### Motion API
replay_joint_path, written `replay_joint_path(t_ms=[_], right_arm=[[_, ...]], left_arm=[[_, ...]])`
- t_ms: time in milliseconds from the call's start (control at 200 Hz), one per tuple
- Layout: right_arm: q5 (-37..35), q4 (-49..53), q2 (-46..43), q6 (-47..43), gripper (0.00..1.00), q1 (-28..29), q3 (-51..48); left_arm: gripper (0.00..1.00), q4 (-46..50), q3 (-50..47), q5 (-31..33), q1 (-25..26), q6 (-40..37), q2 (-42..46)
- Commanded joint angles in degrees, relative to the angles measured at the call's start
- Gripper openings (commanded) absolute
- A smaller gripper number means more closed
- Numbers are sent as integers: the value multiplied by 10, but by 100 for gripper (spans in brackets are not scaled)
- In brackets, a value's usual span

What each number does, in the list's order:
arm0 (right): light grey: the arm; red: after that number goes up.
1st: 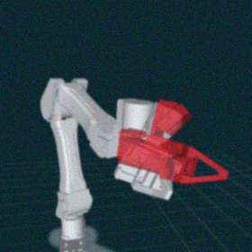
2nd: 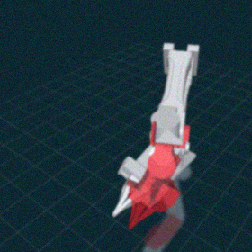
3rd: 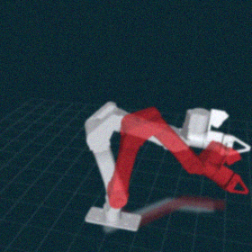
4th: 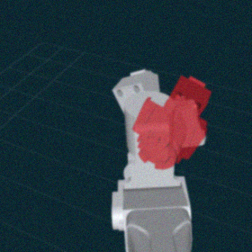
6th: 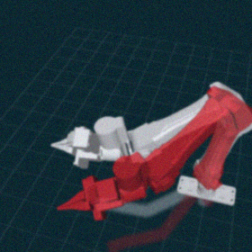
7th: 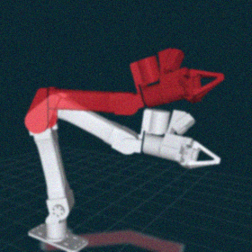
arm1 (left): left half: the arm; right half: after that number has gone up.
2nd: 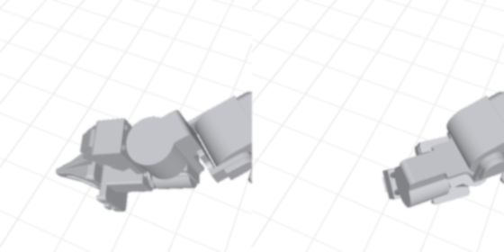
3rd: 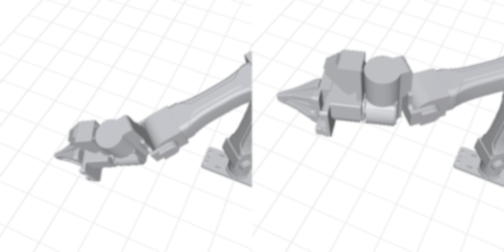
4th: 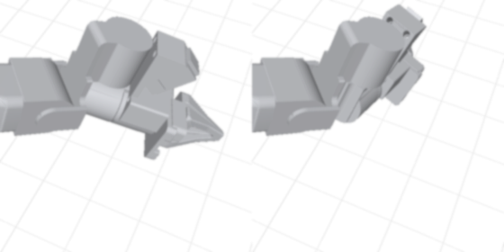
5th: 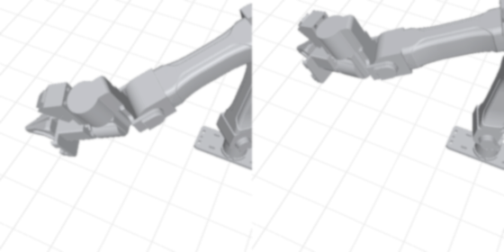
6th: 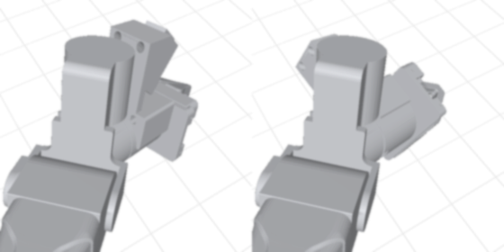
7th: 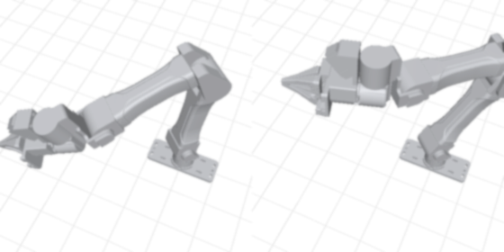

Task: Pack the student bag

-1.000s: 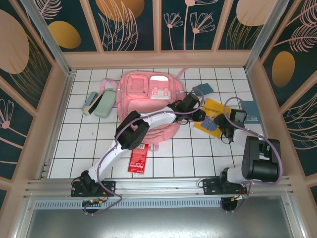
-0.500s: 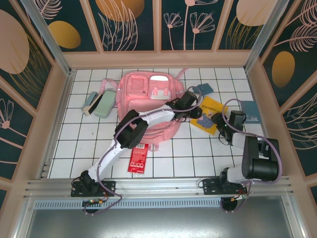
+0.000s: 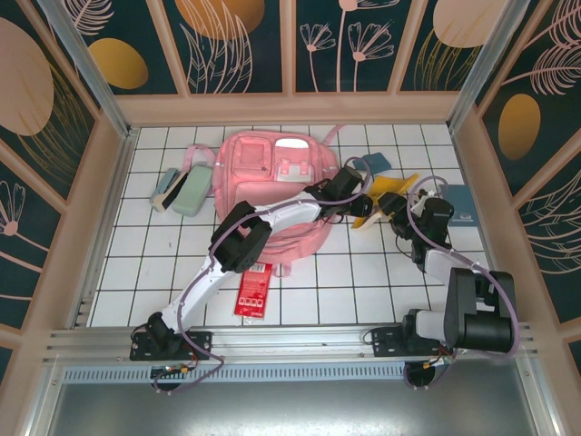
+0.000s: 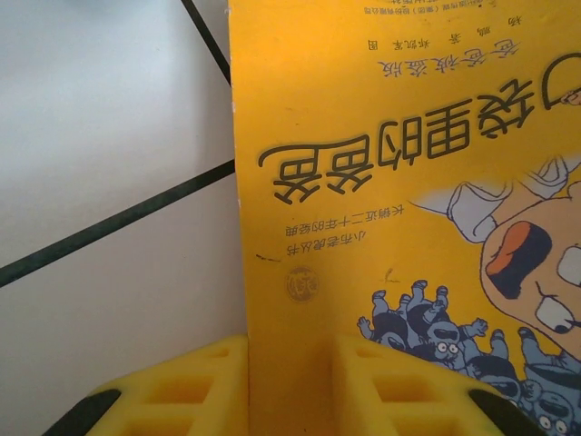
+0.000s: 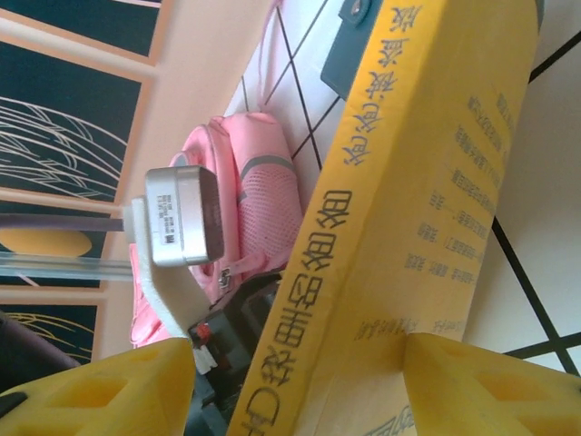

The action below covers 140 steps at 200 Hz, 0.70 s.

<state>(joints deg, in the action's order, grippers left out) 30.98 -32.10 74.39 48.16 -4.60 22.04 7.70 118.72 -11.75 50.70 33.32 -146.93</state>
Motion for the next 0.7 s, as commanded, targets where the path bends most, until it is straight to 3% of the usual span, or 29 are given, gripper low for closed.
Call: replay_joint_path(t_ms=[0, 235, 345, 430, 505, 696], right_arm=[[-9, 40, 29, -18, 63, 10, 26], [-82, 113, 18, -39, 64, 8, 20], [-87, 115, 16, -44, 56, 0, 18], [-85, 111, 20, -47, 43, -7, 16], [-77, 101, 20, -45, 24, -12, 9], [-80, 116, -27, -47, 10, -14, 0]], left_arm=[[29, 22, -1, -63, 34, -2, -15], [29, 22, -11, -56, 34, -5, -10], [29, 22, -9, -54, 34, -4, -10], [30, 26, -9, -47, 34, -7, -6], [32, 32, -9, -40, 34, -11, -2], [39, 42, -8, -18, 34, -19, 27]])
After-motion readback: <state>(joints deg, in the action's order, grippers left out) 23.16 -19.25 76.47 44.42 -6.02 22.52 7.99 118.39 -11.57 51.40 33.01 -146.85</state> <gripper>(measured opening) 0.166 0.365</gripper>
